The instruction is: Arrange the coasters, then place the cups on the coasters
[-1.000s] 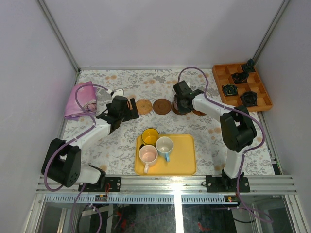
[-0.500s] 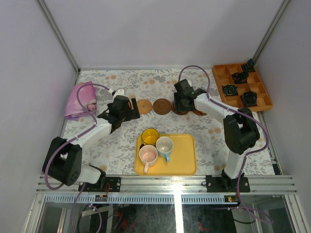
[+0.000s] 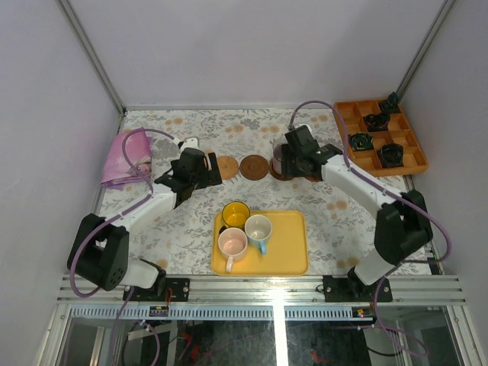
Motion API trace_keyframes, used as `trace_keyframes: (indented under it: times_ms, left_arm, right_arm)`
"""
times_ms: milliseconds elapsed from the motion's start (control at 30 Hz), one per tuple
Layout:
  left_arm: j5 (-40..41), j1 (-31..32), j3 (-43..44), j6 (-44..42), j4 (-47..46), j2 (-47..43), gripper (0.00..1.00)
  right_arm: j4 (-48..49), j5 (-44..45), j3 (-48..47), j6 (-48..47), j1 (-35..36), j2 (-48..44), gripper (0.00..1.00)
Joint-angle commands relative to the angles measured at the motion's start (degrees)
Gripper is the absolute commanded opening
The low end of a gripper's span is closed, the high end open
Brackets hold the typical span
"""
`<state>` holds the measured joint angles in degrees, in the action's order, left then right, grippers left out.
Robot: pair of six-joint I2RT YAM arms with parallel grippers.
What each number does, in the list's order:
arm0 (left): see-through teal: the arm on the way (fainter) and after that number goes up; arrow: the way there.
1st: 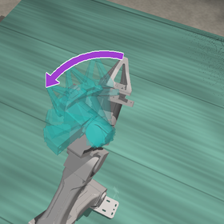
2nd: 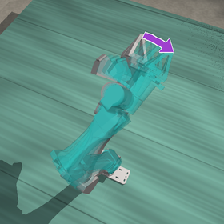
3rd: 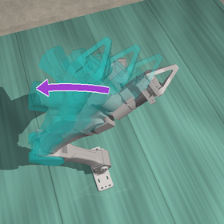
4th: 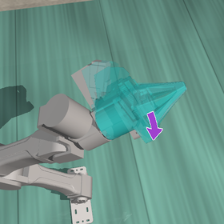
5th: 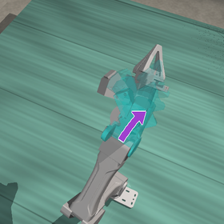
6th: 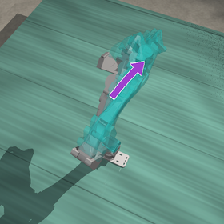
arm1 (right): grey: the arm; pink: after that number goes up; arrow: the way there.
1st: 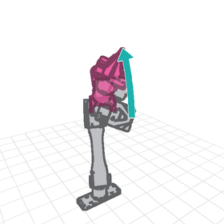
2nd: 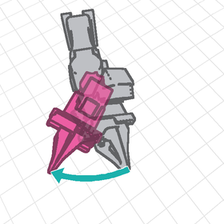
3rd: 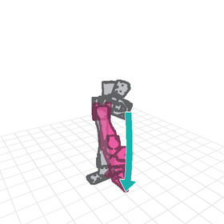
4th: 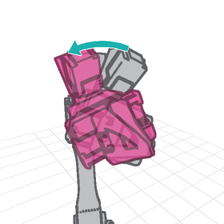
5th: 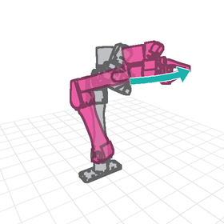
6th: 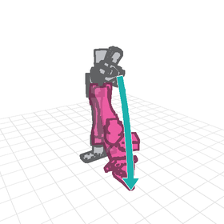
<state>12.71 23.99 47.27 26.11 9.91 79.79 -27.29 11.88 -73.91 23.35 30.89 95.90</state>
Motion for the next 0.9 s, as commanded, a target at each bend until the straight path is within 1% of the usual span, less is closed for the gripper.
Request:
trace_keyframes:
  times_ms: [0, 133, 233, 367, 433, 533, 700, 867]
  left_arm:
    - [1.4, 0.6, 2.6, -0.9, -0.6, 0.7, 1.0]
    - [1.2, 0.8, 3.0, -1.0, -0.6, 1.0, 1.0]
    - [0.8, 1.0, 3.2, -0.7, -0.6, 1.1, 1.0]
    - [0.8, 1.1, 3.5, 0.3, -0.1, 1.1, 1.0]
    - [0.8, 1.1, 4.0, 1.0, 0.6, 1.8, 1.0]
    - [0.9, 1.3, 4.8, 1.5, 2.1, 2.9, 1.0]
    - [0.6, 2.5, 4.7, 1.5, 3.5, 2.5, 1.0]
    - [2.1, 3.1, 1.1, 2.8, 3.5, -0.7, 1.0]
  right_arm:
    - [-1.4, 0.0, 3.7, -1.1, 1.5, -10.1, 0.6]
    - [-3.7, -0.1, 6.6, -3.1, 4.8, -16.5, 0.61]
    - [-5.1, -2.9, 9.5, -4.5, 8.6, -20.1, 0.61]
    - [-7.9, -6.7, 11.7, -4.1, 11.9, -23.4, 0.62]
    - [-9.0, -7.8, 12.2, -3.6, 13.0, -24.6, 0.66]
    - [-11.2, -10.5, 11.9, -3.9, 13.6, -25.7, 0.81]
    - [-11.7, -16.9, 12.4, -2.8, 16.1, -26.9, 0.84]
    - [-11.8, -17.5, 12.6, -0.8, 21.2, -25.1, 0.84]
